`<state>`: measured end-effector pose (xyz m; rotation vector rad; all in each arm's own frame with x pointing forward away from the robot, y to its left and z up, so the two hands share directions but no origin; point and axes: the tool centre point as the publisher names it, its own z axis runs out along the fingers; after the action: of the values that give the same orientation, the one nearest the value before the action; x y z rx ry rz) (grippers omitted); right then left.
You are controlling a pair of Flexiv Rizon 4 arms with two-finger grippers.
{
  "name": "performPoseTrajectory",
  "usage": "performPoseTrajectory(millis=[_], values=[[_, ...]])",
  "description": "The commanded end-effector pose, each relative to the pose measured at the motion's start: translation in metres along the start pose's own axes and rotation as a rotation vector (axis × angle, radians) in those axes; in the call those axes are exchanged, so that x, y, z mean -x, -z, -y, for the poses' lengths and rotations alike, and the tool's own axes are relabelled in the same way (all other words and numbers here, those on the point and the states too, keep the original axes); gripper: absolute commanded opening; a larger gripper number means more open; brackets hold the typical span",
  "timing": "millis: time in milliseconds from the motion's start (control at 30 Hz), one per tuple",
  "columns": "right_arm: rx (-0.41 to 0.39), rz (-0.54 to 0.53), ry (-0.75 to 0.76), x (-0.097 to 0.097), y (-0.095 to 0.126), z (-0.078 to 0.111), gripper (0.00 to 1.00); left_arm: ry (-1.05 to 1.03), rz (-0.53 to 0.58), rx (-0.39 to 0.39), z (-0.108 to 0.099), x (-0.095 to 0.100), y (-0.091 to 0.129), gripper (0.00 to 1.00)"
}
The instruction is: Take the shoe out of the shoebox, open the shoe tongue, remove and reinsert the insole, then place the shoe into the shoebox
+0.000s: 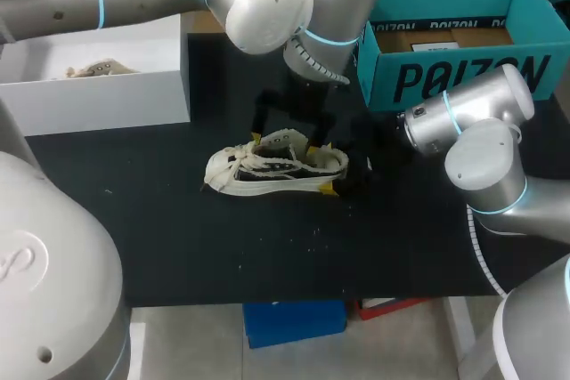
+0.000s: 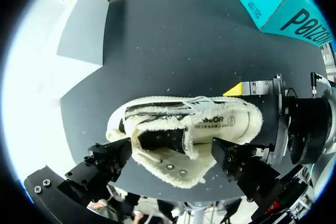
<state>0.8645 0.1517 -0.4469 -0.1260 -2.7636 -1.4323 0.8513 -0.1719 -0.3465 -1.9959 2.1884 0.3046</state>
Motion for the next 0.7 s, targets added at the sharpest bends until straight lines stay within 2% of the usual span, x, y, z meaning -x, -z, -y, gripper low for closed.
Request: performPoseTrajectory(millis=[33, 233, 267, 300, 333, 367, 533, 700], values=[[-0.001, 0.001, -0.001, 0.0, -0.002, 0.001, 0.0, 0.006, 0.023, 0.015, 0.001, -0.009, -0.008, 1.0], [-0.001, 0.001, -0.001, 0.0, -0.002, 0.001, 0.0, 0.016, 0.054, 0.068, -0.002, -0.002, -0.02, 1.0], [-0.001, 0.001, -0.001, 0.0, -0.002, 0.001, 0.0, 0.018, 0.057, 0.07, -0.003, -0.001, -0.022, 0.91], [-0.001, 0.001, -0.001, 0.0, -0.002, 0.001, 0.0, 0.019, 0.06, 0.071, -0.003, 0.0, -0.024, 0.74], [-0.001, 0.001, -0.001, 0.0, -0.002, 0.001, 0.0, 0.02, 0.067, 0.077, -0.003, 0.002, -0.026, 0.39], [-0.001, 0.001, -0.001, 0.0, -0.002, 0.001, 0.0, 0.019, 0.067, 0.078, -0.003, 0.002, -0.027, 0.29], [-0.001, 0.001, -0.001, 0.0, -0.002, 0.001, 0.0, -0.011, 0.072, 0.07, 0.001, 0.001, -0.024, 0.2], [-0.001, 0.001, -0.001, 0.0, -0.002, 0.001, 0.0, -0.043, 0.074, 0.055, 0.004, -0.003, -0.019, 0.25]])
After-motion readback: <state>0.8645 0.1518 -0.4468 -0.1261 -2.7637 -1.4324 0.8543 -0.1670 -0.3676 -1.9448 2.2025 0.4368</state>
